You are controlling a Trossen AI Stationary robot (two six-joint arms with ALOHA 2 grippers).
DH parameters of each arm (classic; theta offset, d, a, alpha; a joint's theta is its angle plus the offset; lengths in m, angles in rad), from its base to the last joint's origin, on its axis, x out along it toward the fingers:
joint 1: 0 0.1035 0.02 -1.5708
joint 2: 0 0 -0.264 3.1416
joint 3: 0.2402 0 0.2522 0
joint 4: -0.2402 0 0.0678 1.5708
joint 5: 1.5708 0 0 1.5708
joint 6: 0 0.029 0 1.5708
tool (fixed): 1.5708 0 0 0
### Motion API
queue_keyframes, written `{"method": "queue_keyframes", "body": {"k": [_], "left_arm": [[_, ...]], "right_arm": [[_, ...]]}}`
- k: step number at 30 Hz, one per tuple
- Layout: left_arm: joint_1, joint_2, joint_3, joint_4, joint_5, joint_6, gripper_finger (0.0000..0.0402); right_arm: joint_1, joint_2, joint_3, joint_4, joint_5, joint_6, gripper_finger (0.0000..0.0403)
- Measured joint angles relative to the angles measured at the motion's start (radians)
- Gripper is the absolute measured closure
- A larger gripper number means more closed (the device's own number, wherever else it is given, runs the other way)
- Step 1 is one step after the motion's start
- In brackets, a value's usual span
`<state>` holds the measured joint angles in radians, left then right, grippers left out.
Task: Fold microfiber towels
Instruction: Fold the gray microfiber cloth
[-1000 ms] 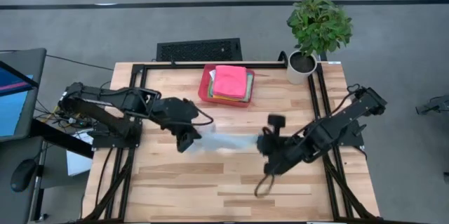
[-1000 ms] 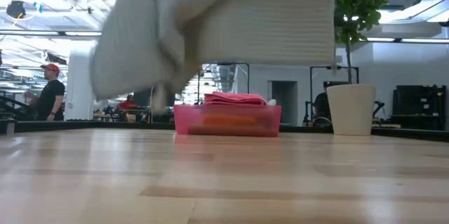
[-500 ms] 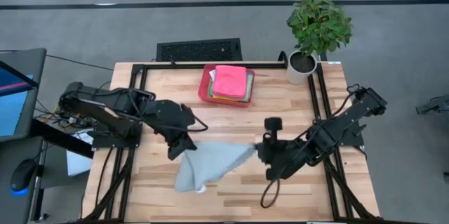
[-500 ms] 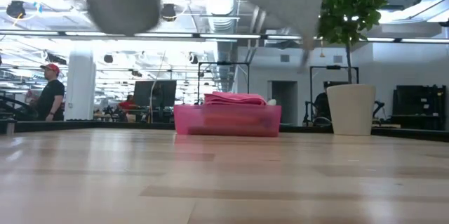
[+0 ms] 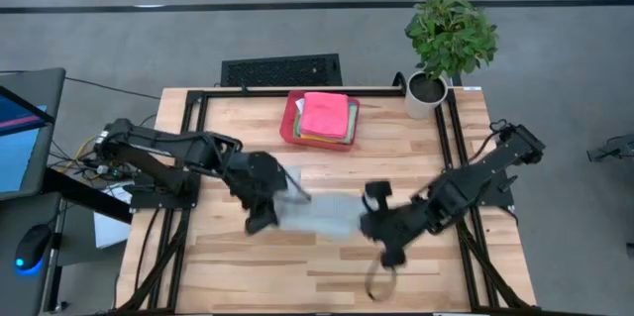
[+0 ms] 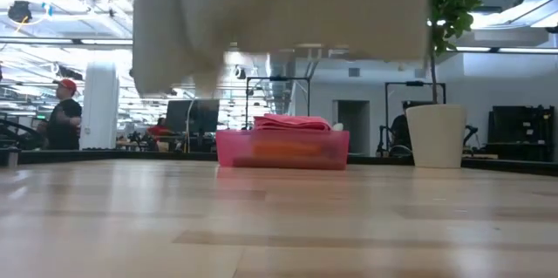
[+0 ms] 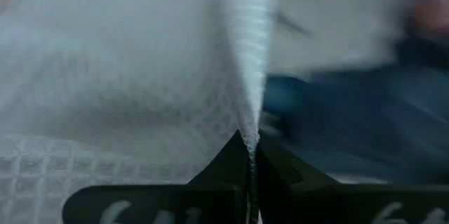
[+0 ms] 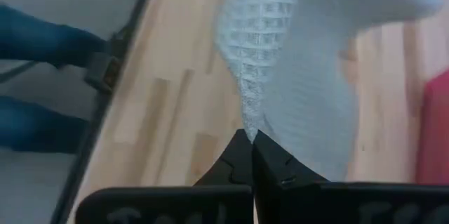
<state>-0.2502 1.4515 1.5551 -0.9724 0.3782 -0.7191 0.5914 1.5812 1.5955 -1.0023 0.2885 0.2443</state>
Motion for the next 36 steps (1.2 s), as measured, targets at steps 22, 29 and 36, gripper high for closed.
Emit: {"method": "queue_keyframes", "body": {"k": [22, 29, 36], "left_arm": [[-0.012, 0.020, 0.000, 0.109, -0.059, 0.096, 0.0401], [-0.028, 0.022, 0.000, -0.081, -0.314, 0.107, 0.0401], [-0.061, 0.023, -0.024, -0.098, -0.408, 0.098, 0.0401]], "right_arm": [[0.036, 0.003, 0.001, -0.153, 0.210, 0.106, 0.0389], [0.042, 0.012, -0.015, -0.183, 0.312, 0.237, 0.0385], [0.057, 0.012, -0.149, 0.030, 0.314, 0.260, 0.0375]]}}
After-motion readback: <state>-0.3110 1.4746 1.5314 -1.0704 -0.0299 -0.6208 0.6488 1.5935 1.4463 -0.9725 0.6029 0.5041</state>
